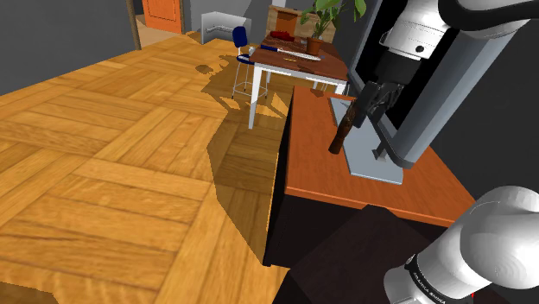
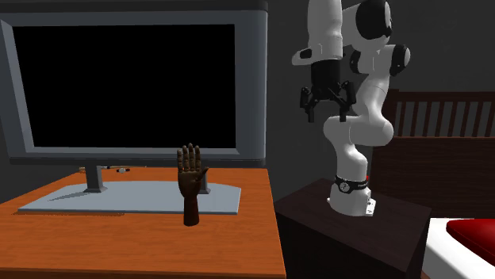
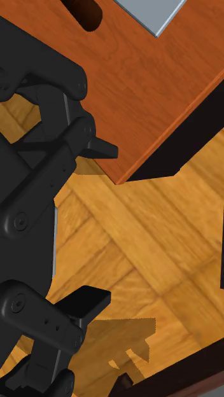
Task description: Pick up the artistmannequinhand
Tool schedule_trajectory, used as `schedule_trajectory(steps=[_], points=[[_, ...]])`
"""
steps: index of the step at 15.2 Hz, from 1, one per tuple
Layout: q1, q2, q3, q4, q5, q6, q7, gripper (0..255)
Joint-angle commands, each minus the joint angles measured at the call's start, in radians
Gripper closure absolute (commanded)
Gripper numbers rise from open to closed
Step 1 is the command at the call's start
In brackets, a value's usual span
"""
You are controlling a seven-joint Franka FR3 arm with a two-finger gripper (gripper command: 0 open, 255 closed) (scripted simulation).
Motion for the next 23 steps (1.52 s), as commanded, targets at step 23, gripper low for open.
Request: schedule_trajectory(steps=[23], points=[[-0.242, 0.707, -0.136, 0.391, -0.103, 0.244, 0.241, 0]])
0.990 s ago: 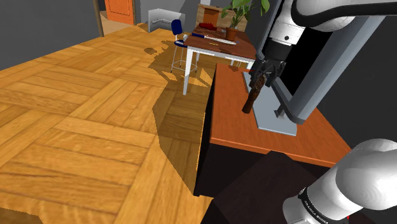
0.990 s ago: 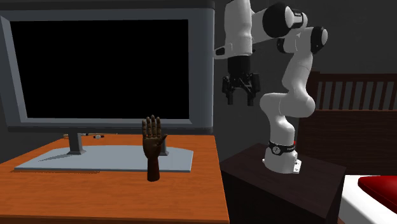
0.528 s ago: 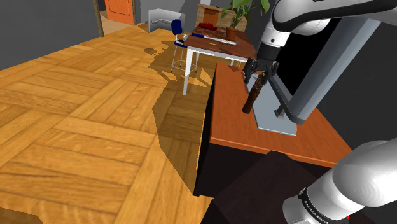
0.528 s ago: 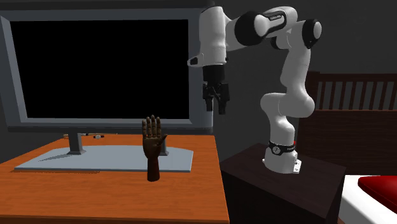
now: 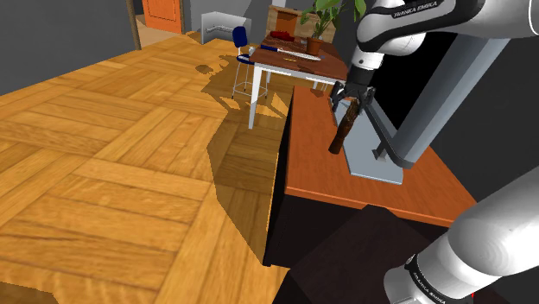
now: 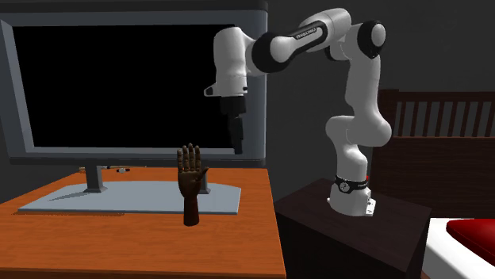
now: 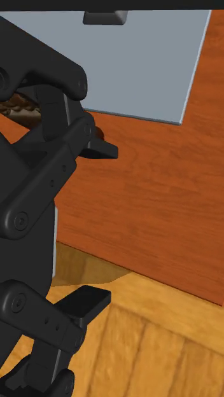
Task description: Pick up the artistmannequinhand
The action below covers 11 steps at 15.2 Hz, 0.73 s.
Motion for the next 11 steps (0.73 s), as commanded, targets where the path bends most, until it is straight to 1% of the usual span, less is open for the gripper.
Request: schedule_trajectory(steps=[1, 9, 11], points=[[-0.017, 0.061, -0.015, 0.049, -0.003, 0.007, 0.024, 0], [-0.087, 0.276, -0.085, 0.238, 0.004, 0.007, 0.093, 0], [-0.087, 0.285, -0.084, 0.222, 0.006, 0.032, 0.092, 0]])
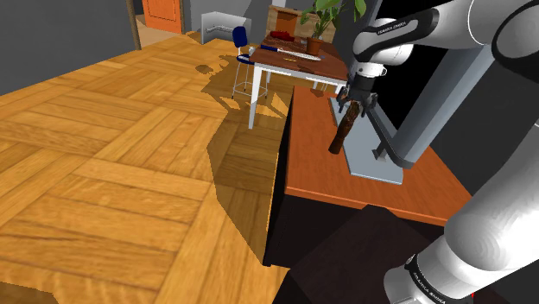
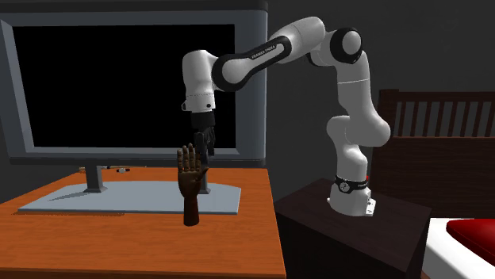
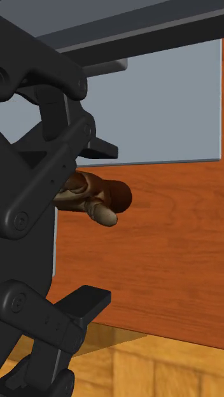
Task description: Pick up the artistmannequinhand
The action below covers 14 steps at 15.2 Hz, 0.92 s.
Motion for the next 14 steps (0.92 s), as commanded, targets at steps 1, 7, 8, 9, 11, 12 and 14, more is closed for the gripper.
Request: schedule_trajectory(steps=[1, 7, 8, 9, 11, 12, 14], points=[[-0.002, 0.014, -0.001, -0.009, 0.002, 0.023, 0.001, 0], [-0.003, 0.037, 0.0, -0.042, 0.007, 0.078, -0.002, 0], [-0.002, 0.039, 0.001, -0.04, 0.008, 0.078, 0.0, 255], [-0.002, 0.039, 0.0, -0.039, 0.008, 0.077, -0.001, 255], [-0.002, 0.039, 0.0, -0.039, 0.008, 0.077, -0.001, 255], [-0.002, 0.039, 0.0, -0.039, 0.008, 0.077, -0.001, 255], [-0.002, 0.039, 0.0, -0.039, 0.008, 0.077, -0.001, 255]])
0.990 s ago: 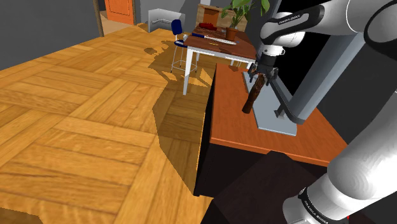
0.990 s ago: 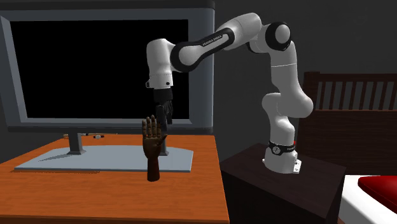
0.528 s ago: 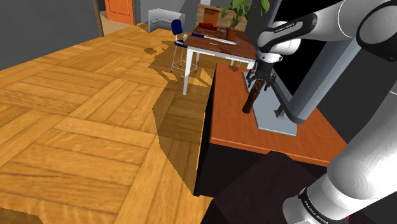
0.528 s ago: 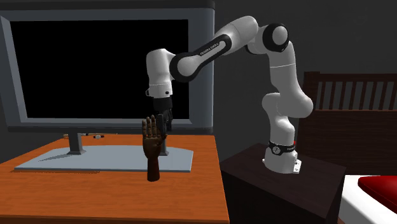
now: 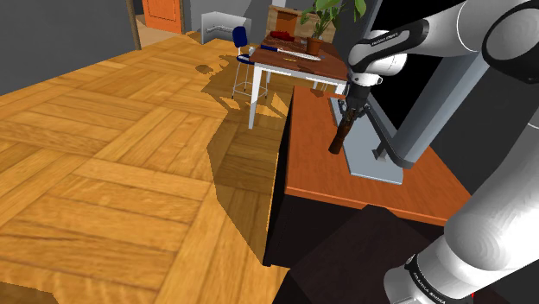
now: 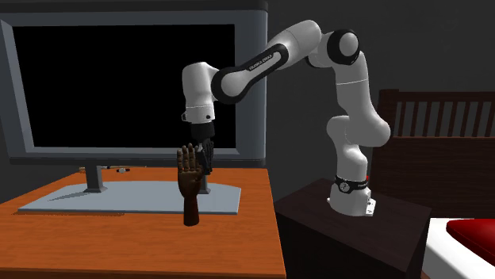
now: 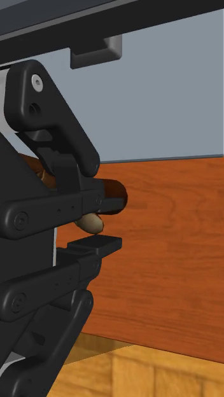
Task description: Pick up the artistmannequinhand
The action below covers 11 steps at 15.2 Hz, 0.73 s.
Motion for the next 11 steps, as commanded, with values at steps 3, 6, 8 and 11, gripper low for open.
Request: schedule_trajectory(steps=[3, 6, 8, 11], points=[[-0.001, -0.002, -0.001, -0.003, 0.0, 0.001, -0.001, 255], [0.0, -0.017, -0.001, 0.018, -0.004, -0.035, 0.001, 255], [0.0, -0.027, -0.002, 0.033, -0.006, -0.06, 0.002, 255], [0.001, -0.04, -0.002, 0.057, -0.008, -0.097, 0.004, 255]])
